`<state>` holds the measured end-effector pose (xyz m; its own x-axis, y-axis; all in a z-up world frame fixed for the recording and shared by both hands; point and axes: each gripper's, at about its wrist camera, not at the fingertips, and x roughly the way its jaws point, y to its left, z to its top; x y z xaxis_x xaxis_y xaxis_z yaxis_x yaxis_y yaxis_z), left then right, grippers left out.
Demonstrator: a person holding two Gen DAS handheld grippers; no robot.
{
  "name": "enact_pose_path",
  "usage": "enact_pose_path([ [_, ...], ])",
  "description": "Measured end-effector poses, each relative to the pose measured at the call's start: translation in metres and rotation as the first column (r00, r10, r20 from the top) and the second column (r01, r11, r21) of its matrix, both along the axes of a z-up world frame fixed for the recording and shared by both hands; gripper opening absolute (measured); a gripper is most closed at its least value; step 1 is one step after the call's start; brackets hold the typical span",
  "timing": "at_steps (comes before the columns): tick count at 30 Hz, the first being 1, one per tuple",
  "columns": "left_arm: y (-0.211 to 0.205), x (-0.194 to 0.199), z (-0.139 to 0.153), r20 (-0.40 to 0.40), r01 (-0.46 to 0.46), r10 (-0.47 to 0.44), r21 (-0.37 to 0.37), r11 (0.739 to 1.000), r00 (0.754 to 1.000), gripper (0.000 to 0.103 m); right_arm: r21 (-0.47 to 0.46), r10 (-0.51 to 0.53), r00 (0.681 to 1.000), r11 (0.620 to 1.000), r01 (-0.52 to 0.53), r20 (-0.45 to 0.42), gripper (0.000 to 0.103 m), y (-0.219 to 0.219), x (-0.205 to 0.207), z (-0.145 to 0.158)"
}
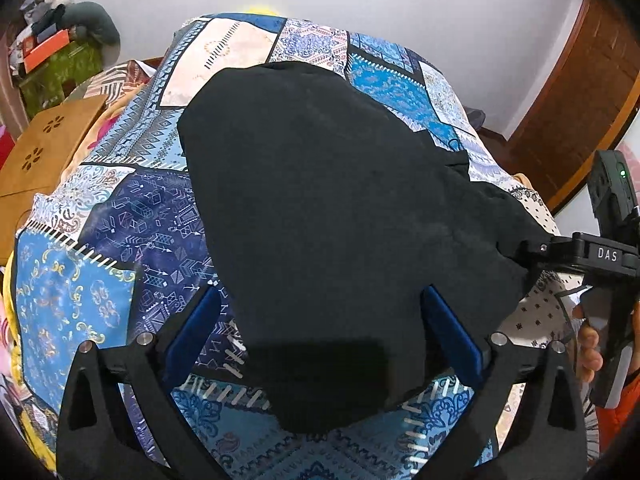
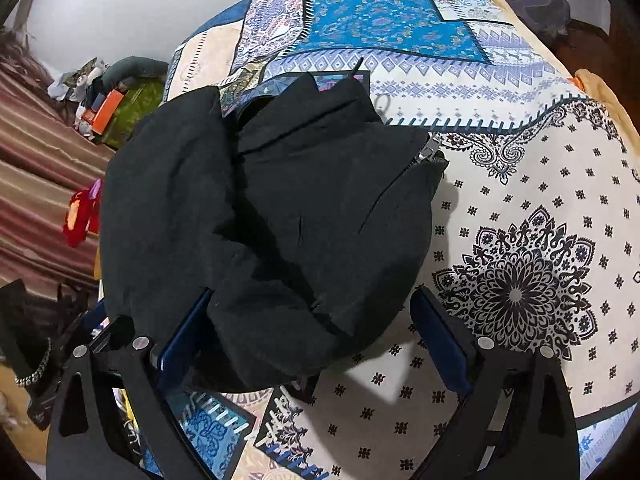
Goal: Fold large clothes
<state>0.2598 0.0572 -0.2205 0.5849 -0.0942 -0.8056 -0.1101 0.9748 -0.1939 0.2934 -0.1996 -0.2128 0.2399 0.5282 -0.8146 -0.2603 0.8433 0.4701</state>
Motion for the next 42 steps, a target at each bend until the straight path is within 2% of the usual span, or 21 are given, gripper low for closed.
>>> enact_pose_path([
  [6,0.028,-0.002,0.018,0.016,-0.059,0.060,-0.005,0.998,0.998,0.102,-0.011,0.047,0.998,0.999,-0.047,0.051,0.096,-0.008,-0.005,0.031],
  [8,0.044,0.000,0.019,0.009,-0.095,0.095,-0.044,0.995,0.995,0.102,-0.004,0.040,0.997,0.999,-0.040,0.068,0.097,-0.015,-0.004,0.037],
  [11,0.063,0.010,0.006,-0.060,-0.099,0.091,-0.145,0.985,0.994,0.102,0.015,0.021,0.997,1.000,-0.022,0.075,0.097,-0.024,0.004,0.038],
  [13,0.071,0.014,-0.008,-0.091,-0.103,0.084,-0.239,0.965,0.992,0.102,0.037,0.015,0.999,0.999,-0.016,0.040,0.097,-0.026,0.013,0.028],
  [15,0.078,0.016,-0.015,-0.106,-0.112,0.082,-0.321,0.941,0.991,0.102,0.075,0.019,0.999,0.997,-0.016,-0.033,0.097,-0.026,0.026,0.013],
  [19,0.086,0.028,-0.033,-0.146,-0.146,0.084,-0.492,0.858,0.986,0.102,0.163,0.009,0.982,0.986,0.022,-0.189,0.097,-0.027,0.044,-0.026],
  [22,0.076,0.042,-0.043,-0.160,-0.138,0.061,-0.532,0.836,0.985,0.102,0.166,0.016,0.983,0.986,0.015,-0.183,0.097,-0.020,0.047,-0.029],
  [24,0.069,0.051,-0.043,-0.163,-0.137,0.060,-0.511,0.848,0.985,0.103,0.171,0.040,0.987,0.985,-0.013,-0.156,0.095,-0.013,0.048,-0.026],
  [27,0.066,0.056,-0.044,-0.163,-0.142,0.067,-0.505,0.851,0.984,0.103,0.203,0.071,0.981,0.979,-0.033,-0.180,0.079,-0.005,0.051,-0.029],
  [29,0.065,0.056,-0.044,-0.158,-0.139,0.067,-0.509,0.850,0.985,0.103,0.259,0.093,0.967,0.965,-0.030,-0.236,0.062,-0.002,0.053,-0.039],
  [30,0.063,0.054,-0.043,-0.149,-0.135,0.068,-0.503,0.854,0.987,0.103,0.274,0.091,0.963,0.961,-0.019,-0.253,0.059,-0.003,0.054,-0.041],
  [32,0.060,0.051,-0.039,-0.137,-0.134,0.075,-0.489,0.862,0.988,0.099,0.284,0.076,0.962,0.959,0.002,-0.262,0.047,-0.003,0.052,-0.043],
  [33,0.057,0.049,-0.035,-0.128,-0.131,0.079,-0.472,0.872,0.989,0.096,0.286,0.076,0.963,0.958,0.001,-0.260,0.044,-0.004,0.051,-0.040],
  [35,0.054,0.045,-0.029,-0.116,-0.123,0.078,-0.451,0.884,0.990,0.090,0.271,0.067,0.971,0.963,-0.002,-0.230,0.033,-0.005,0.045,-0.031],
  [38,0.054,0.040,-0.010,-0.088,-0.096,0.065,-0.418,0.904,0.994,0.080,0.247,0.068,0.978,0.969,-0.017,-0.200,0.023,-0.003,0.038,-0.015],
  [42,0.060,0.034,0.028,-0.025,-0.058,0.052,-0.380,0.923,0.998,0.073,0.246,0.073,0.981,0.969,-0.027,-0.181,0.019,0.009,0.037,0.004],
])
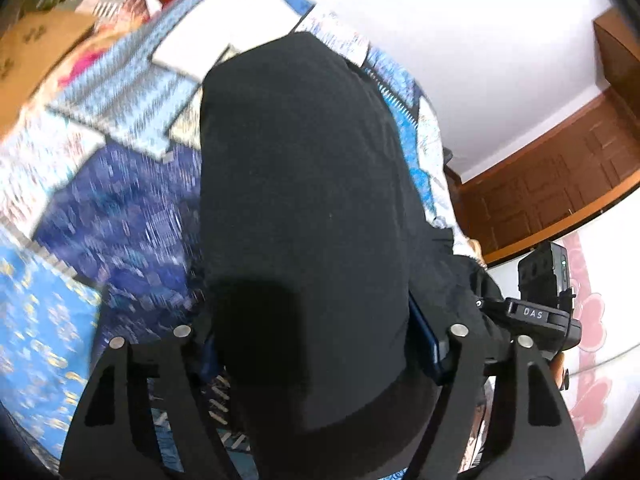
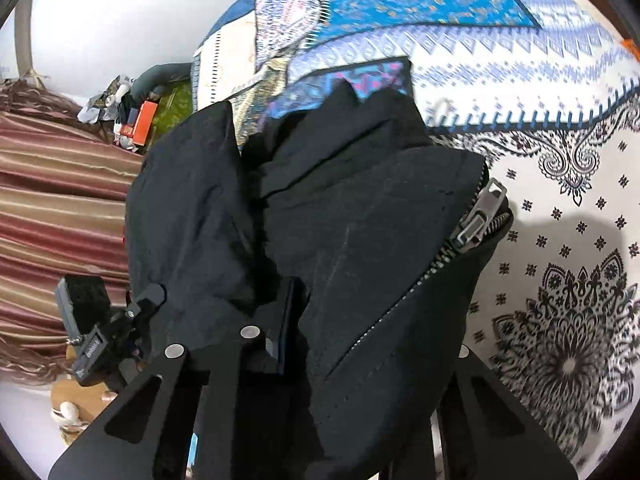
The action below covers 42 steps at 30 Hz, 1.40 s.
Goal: Fold large clothes
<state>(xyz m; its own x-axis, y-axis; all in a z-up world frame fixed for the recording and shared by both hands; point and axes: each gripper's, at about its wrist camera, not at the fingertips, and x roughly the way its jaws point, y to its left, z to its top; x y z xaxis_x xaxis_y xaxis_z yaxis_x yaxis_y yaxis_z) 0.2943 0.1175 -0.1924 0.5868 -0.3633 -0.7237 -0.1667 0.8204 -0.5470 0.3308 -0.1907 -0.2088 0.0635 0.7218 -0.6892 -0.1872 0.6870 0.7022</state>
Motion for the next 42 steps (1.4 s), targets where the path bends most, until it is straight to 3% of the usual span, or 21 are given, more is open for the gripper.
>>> enact_pose_path([
  [9,0.063,-0.003,0.083,0.158,0.004,-0.015,0.070,0.998,0.987,0.073,0.056,0.007,0.989,0.998,-0.015,0.149,0.018,0.054,0.008,0.060],
  [16,0.136,0.023,0.099,0.197,0.016,-0.029,0.064,0.998,0.980,0.073,0.065,0.012,0.968,0.997,-0.030,0.252,0.018,0.125,0.026,0.081],
  [22,0.191,0.055,0.060,0.154,0.032,-0.039,0.047,0.998,0.987,0.073,0.029,0.043,0.965,0.998,-0.053,0.259,0.018,0.171,0.048,0.055],
  [26,0.219,0.076,0.002,0.055,0.030,-0.031,0.012,0.999,0.998,0.073,-0.038,0.073,0.975,0.997,-0.067,0.210,0.018,0.205,0.066,0.007],
  [30,0.247,0.089,-0.077,-0.108,-0.051,0.044,-0.068,0.996,0.993,0.077,-0.124,0.116,0.985,0.987,-0.100,0.125,0.018,0.234,0.080,-0.051],
  [33,0.255,0.078,-0.086,-0.056,-0.085,0.076,-0.173,0.981,0.996,0.080,-0.114,0.110,0.982,0.989,-0.093,0.153,0.020,0.234,0.076,-0.059],
  [37,0.241,0.068,-0.069,-0.068,-0.109,0.103,-0.092,0.990,0.992,0.081,-0.162,0.135,0.975,0.981,-0.107,0.174,0.025,0.231,0.070,-0.048],
  [42,0.232,0.046,-0.042,-0.059,-0.139,0.143,0.074,0.988,0.988,0.081,-0.193,0.111,0.977,0.978,-0.075,0.182,0.036,0.201,0.054,-0.030],
])
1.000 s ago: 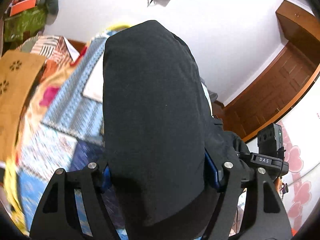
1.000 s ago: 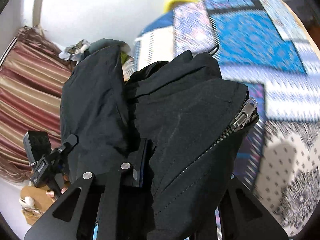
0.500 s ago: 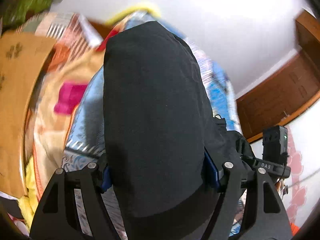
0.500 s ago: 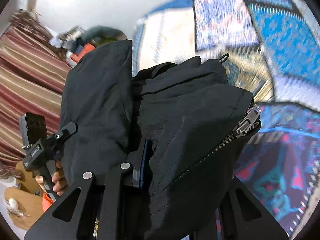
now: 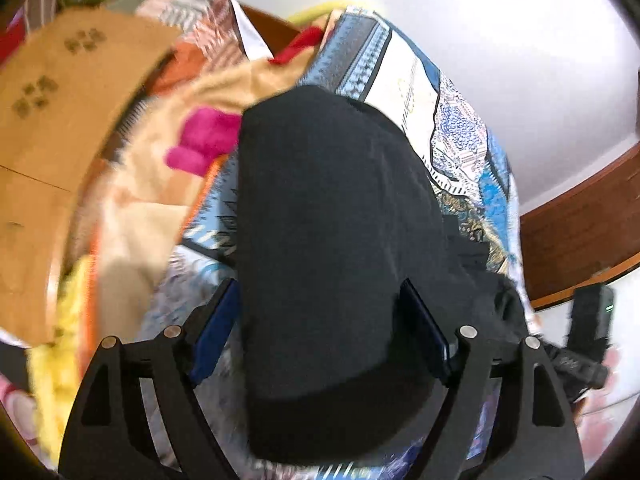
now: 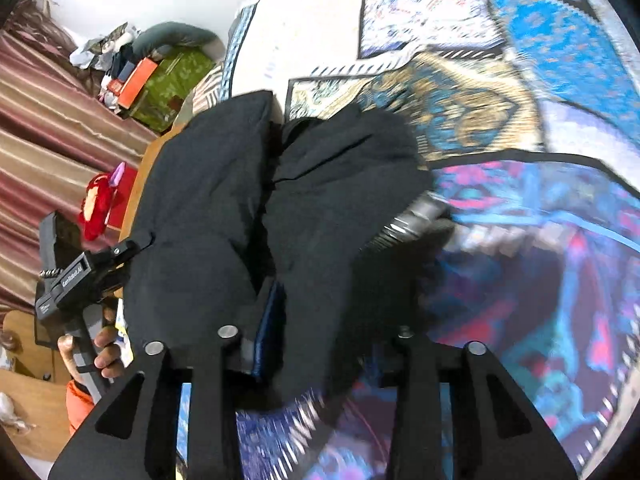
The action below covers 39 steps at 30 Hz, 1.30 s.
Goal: Fold large clothes
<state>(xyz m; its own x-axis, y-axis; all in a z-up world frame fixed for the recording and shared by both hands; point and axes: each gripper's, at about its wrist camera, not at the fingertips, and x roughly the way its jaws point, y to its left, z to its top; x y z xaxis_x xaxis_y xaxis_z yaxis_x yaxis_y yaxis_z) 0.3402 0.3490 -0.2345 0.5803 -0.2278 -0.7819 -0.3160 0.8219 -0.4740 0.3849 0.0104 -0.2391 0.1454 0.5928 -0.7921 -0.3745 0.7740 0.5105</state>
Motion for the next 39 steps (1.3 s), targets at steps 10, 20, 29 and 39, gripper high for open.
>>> enact_pose_path([
  [10,-0.047,-0.082,0.110,0.108,-0.007,-0.019,0.232,0.973,0.994,0.080,0.025,-0.031,0.978,0.999,0.027,0.206,0.037,-0.031,-0.055,0.095],
  [20,-0.137,-0.203,0.242,0.401,-0.082,-0.100,0.411,0.908,0.911,0.080,0.180,-0.052,0.845,0.982,-0.053,0.533,0.037,-0.066,-0.176,0.220],
  [29,-0.225,-0.319,0.294,0.649,-0.308,-0.119,0.504,0.807,0.752,0.080,0.217,-0.114,0.629,0.972,-0.089,0.769,0.037,-0.091,-0.284,0.270],
  [39,-0.264,-0.374,0.291,0.724,-0.406,-0.103,0.492,0.770,0.682,0.091,0.208,-0.165,0.514,0.978,-0.028,0.842,0.071,-0.095,-0.338,0.265],
])
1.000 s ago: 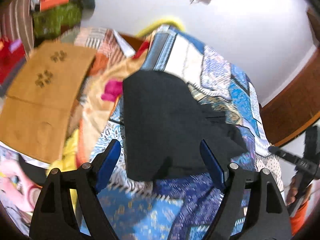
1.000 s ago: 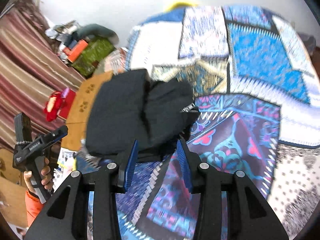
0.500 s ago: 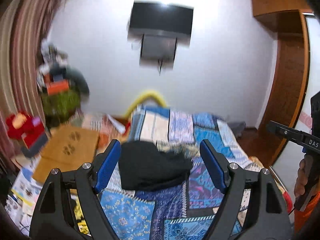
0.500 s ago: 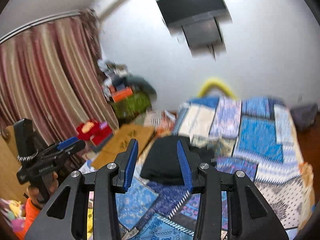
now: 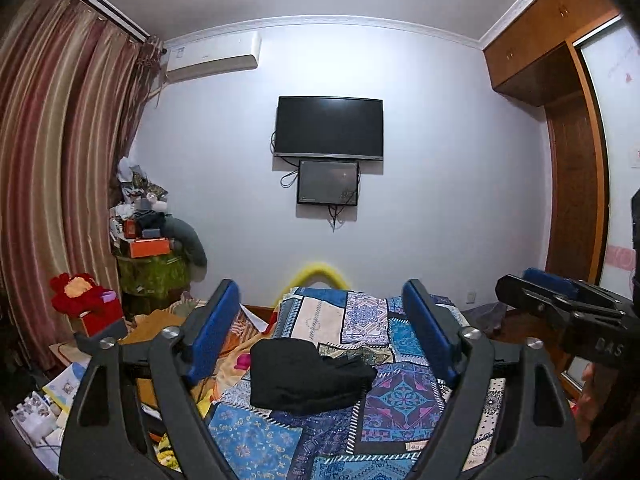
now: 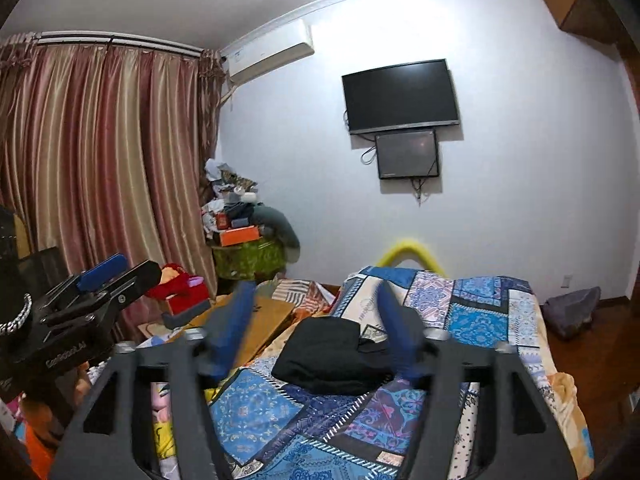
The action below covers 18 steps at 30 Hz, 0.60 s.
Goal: Fold large clothes
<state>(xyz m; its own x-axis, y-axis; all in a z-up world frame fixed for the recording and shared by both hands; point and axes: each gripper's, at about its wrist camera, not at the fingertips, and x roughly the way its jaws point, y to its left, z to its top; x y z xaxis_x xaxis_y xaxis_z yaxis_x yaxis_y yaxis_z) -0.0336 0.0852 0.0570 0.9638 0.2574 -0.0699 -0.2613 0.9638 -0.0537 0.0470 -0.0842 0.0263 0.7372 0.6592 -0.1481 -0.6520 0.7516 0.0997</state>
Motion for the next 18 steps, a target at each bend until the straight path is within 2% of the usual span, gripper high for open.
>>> enact_pose_path([
  [2,-0.003,-0.005,-0.004,0.006,-0.018,0.018,-0.007,1.000,1.000,0.099,0.010,-0.034,0.999,0.999,0.034,0.022,0.087,-0.003,-0.004,-0.001],
  [3,-0.004,-0.007,-0.006,0.013,-0.031,0.031,-0.007,0.999,0.999,0.102,0.014,-0.050,0.998,0.999,0.050,0.028,0.091,-0.004,-0.006,0.000],
  [5,-0.006,-0.008,-0.009,0.011,-0.044,0.044,-0.004,0.999,0.999,0.102,0.018,-0.077,0.997,0.997,0.076,0.027,0.103,-0.004,-0.004,0.000],
  [11,-0.010,-0.007,-0.016,-0.010,-0.054,0.054,0.004,0.999,0.998,0.102,0.027,-0.061,0.998,0.998,0.062,-0.030,0.103,-0.007,0.002,0.002],
  [18,-0.011,-0.004,-0.021,-0.023,-0.055,0.055,0.001,0.998,0.998,0.102,0.000,-0.075,0.997,0.997,0.075,-0.029,0.103,-0.005,-0.004,-0.002],
])
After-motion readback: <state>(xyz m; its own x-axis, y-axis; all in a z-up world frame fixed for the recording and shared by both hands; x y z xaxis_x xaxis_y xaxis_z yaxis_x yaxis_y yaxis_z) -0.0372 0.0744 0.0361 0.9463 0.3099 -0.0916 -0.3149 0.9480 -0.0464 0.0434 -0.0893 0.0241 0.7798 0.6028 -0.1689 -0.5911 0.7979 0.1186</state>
